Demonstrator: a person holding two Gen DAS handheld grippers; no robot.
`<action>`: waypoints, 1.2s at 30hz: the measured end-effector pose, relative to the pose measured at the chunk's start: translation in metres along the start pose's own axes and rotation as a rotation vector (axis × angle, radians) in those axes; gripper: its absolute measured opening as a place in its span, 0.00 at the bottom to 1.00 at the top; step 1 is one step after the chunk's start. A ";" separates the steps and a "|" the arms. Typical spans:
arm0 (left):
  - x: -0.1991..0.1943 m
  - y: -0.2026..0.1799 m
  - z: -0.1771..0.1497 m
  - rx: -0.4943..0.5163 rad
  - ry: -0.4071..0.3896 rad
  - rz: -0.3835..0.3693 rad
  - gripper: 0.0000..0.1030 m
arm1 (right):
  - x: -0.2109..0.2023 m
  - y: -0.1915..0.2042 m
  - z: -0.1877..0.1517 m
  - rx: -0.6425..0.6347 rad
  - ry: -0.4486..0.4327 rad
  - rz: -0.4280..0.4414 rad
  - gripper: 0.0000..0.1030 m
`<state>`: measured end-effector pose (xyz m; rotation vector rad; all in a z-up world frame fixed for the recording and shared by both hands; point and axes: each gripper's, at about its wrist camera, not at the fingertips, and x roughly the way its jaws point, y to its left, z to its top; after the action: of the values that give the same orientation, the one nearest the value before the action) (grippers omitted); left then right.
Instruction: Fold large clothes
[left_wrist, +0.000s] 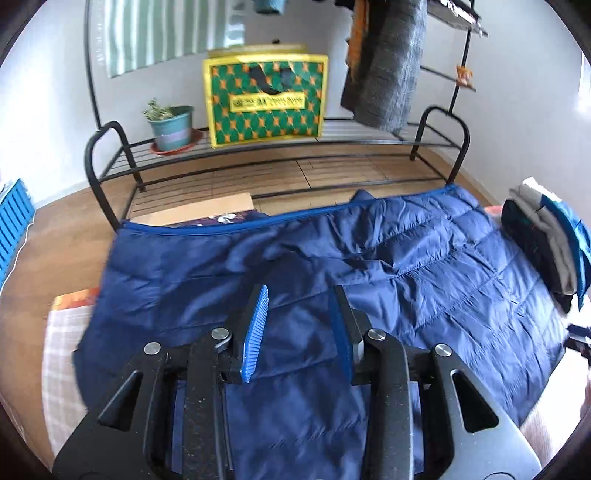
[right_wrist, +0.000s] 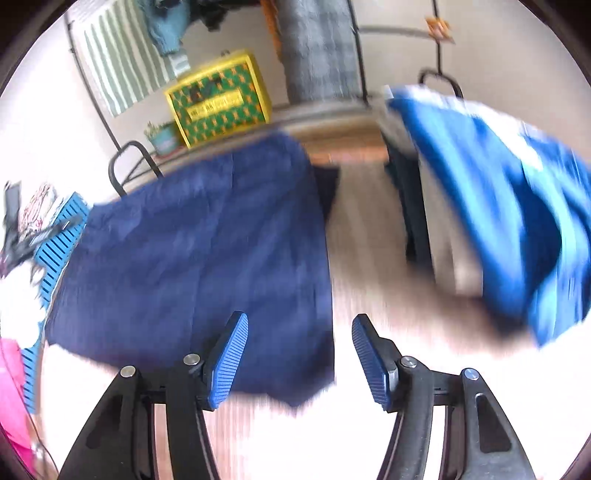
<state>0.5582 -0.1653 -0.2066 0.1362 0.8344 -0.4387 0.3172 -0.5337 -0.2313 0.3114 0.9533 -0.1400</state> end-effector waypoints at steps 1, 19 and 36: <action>0.014 -0.006 0.001 -0.005 0.014 0.007 0.33 | 0.002 -0.003 -0.010 0.028 0.019 0.001 0.67; -0.032 -0.051 -0.068 0.034 -0.031 -0.073 0.33 | 0.037 -0.025 -0.028 0.348 -0.025 0.198 0.87; -0.121 -0.044 -0.124 -0.066 -0.058 -0.081 0.34 | -0.031 0.066 0.010 -0.021 -0.143 -0.099 0.07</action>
<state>0.3826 -0.1306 -0.1972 0.0281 0.7982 -0.4886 0.3238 -0.4753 -0.1878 0.2317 0.8283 -0.2391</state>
